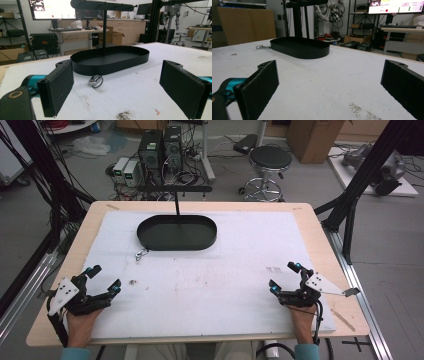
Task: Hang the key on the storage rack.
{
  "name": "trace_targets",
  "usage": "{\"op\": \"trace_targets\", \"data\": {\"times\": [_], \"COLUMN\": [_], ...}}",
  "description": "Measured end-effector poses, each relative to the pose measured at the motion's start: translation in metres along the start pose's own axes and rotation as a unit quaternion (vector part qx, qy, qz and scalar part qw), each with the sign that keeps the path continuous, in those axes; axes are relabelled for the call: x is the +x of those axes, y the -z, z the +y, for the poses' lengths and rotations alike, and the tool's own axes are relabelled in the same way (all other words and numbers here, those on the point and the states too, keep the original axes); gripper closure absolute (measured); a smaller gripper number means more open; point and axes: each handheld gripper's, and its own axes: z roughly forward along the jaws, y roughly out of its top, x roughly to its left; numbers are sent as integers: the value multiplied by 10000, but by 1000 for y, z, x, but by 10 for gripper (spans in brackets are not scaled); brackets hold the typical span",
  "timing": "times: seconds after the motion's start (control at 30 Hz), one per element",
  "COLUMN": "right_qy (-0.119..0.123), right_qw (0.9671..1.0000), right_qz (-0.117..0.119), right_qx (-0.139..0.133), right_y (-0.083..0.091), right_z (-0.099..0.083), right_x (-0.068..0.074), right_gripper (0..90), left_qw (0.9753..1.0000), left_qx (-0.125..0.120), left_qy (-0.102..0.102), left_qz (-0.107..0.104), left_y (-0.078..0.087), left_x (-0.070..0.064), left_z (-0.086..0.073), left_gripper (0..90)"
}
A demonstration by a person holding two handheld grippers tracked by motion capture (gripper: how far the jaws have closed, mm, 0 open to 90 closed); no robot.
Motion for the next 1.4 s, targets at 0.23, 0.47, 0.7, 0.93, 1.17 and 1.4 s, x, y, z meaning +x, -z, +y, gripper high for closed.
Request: {"op": "trace_targets", "data": {"times": [0.23,0.47,0.7,0.93,1.17,1.4], "right_qy": [-12,26,69,75,72,53], "right_qw": [10000,10000,10000,10000,10000,10000], "right_qz": [-2,-25,-17,-21,-20,-18], "right_qx": [-9,-13,-13,-31,-31,-25], "right_y": [0,0,0,0,0,1], "right_z": [0,0,0,0,0,0], "right_x": [0,0,0,1,1,1], "right_gripper": [9,9,9,9,9,9], "left_qw": [10000,10000,10000,9996,9984,9939], "left_qx": [-5,-11,-20,238,540,1087], "left_qy": [-11,-20,39,91,49,-150], "left_qz": [-5,-11,7,72,176,130], "left_y": [0,0,0,-1,-5,-22], "left_x": [0,0,1,4,12,17], "left_z": [0,0,0,2,17,42], "left_gripper": [125,126,126,125,125,125]}}
